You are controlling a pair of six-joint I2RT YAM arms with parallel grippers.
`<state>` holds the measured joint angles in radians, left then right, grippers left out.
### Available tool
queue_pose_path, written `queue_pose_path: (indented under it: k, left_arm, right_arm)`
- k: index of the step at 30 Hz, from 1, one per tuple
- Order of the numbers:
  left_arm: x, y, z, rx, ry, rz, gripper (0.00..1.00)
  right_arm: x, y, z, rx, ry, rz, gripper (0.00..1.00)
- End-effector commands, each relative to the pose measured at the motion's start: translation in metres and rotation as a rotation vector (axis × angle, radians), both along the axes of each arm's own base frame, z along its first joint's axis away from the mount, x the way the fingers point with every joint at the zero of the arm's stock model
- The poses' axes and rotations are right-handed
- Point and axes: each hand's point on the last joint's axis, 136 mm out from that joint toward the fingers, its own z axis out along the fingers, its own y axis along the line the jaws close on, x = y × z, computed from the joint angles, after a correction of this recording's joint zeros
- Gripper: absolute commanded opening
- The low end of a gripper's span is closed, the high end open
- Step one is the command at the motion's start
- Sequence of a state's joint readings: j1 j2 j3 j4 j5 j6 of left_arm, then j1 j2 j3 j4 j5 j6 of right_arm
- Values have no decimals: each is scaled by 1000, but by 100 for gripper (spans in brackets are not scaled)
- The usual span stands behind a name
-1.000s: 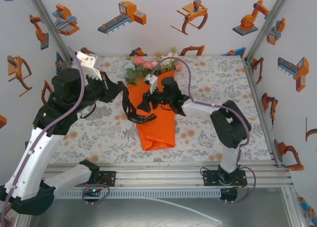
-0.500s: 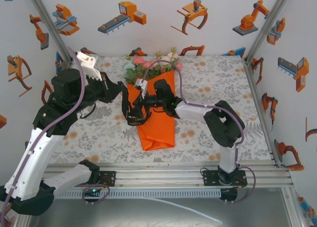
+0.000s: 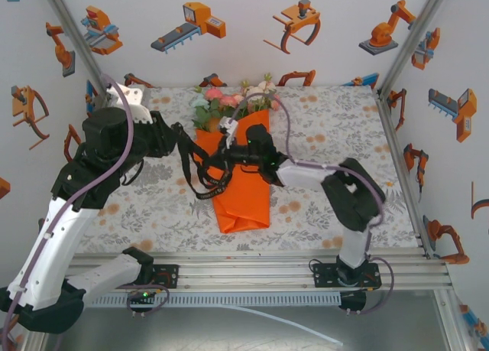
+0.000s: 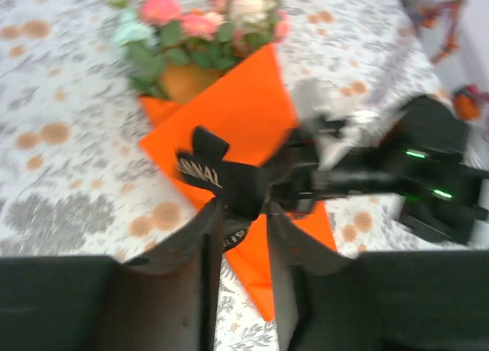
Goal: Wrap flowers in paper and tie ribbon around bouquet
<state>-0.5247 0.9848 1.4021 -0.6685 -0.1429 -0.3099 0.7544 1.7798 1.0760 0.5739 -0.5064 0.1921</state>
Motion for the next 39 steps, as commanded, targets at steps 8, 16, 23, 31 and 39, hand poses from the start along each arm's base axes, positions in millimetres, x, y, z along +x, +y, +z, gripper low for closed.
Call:
queue_pose_path:
  k: [8, 16, 23, 31, 39]
  left_arm:
    - [21, 39, -49, 42, 98, 219, 67]
    - [28, 9, -201, 131, 518, 139, 61]
    - [27, -50, -263, 28, 678, -3, 48]
    - [50, -86, -262, -78, 617, -70, 46]
    - [72, -86, -295, -81, 705, 63, 55]
  right_arm:
    - [64, -272, 95, -61, 83, -1091, 0]
    - [38, -322, 120, -1, 57, -1220, 0]
    - [31, -343, 128, 12, 52, -1265, 0]
    - [35, -331, 116, 5, 84, -1202, 0]
    - [34, -329, 118, 6, 85, -1191, 0]
